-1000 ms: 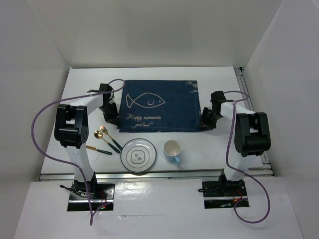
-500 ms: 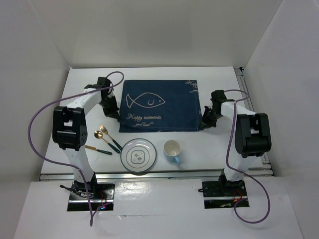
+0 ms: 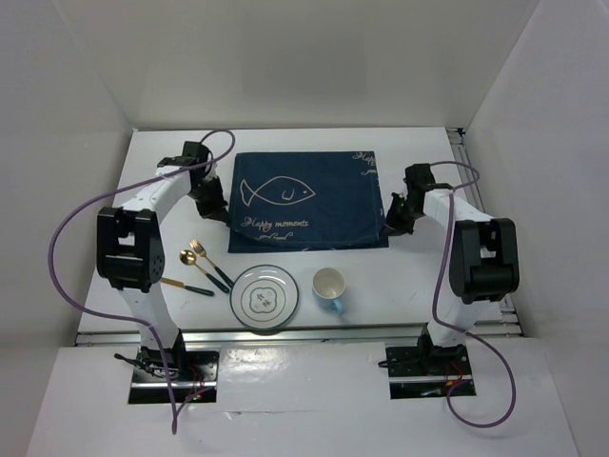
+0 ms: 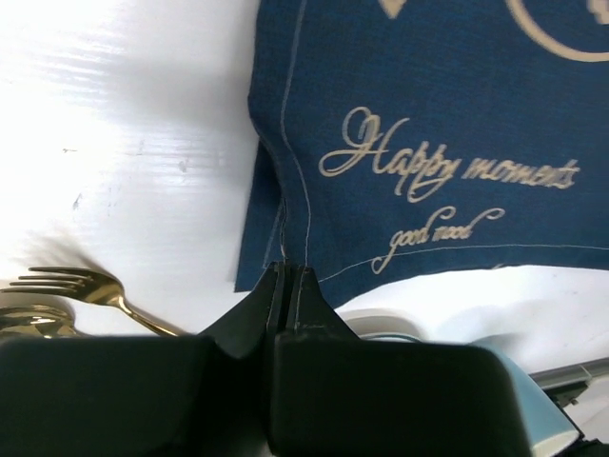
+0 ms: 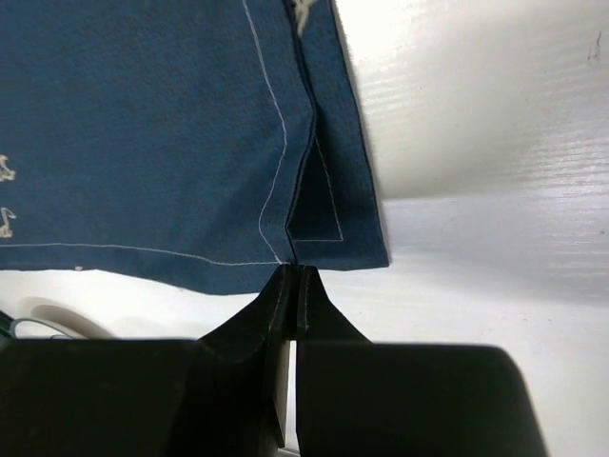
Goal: Set the dinner table for one person
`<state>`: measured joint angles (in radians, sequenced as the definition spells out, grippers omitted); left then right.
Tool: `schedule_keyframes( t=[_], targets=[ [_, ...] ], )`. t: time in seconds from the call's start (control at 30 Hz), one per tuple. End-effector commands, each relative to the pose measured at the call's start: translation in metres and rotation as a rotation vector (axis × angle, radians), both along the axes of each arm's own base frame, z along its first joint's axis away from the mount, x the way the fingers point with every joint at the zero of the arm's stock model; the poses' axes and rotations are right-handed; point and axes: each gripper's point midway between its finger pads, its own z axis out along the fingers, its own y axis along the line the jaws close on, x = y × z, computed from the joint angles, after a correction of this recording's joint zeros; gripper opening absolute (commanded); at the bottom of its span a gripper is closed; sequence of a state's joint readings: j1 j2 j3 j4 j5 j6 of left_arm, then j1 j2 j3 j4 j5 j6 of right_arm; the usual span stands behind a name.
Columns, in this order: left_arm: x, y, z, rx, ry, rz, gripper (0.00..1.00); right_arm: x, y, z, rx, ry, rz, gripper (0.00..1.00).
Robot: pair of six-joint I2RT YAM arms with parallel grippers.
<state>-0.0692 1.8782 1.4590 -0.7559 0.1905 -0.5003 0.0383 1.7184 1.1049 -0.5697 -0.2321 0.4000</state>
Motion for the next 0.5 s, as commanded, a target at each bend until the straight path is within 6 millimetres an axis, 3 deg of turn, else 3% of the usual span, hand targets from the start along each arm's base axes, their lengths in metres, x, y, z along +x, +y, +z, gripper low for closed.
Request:
schedule_keyframes(
  t=[0.0, 0.2, 0.37, 0.47],
  targets=[
    [0.009, -0.012, 0.045, -0.06, -0.108, -0.034, 0.0, 0.021, 0.0, 0.041, 0.01, -0.112, -0.019, 0.0],
    [0.023, -0.02, 0.079, -0.107, -0.197, -0.055, 0.0, 0.035, 0.002, 0.059, 0.024, -0.156, -0.022, 0.0],
    [0.024, -0.022, 0.086, -0.114, -0.206, -0.068, 0.0, 0.043, 0.003, 0.075, 0.03, -0.192, -0.03, 0.0],
    [0.03, -0.022, 0.101, -0.112, -0.243, -0.078, 0.0, 0.051, 0.001, 0.096, 0.024, -0.245, -0.035, 0.0]
  ],
)
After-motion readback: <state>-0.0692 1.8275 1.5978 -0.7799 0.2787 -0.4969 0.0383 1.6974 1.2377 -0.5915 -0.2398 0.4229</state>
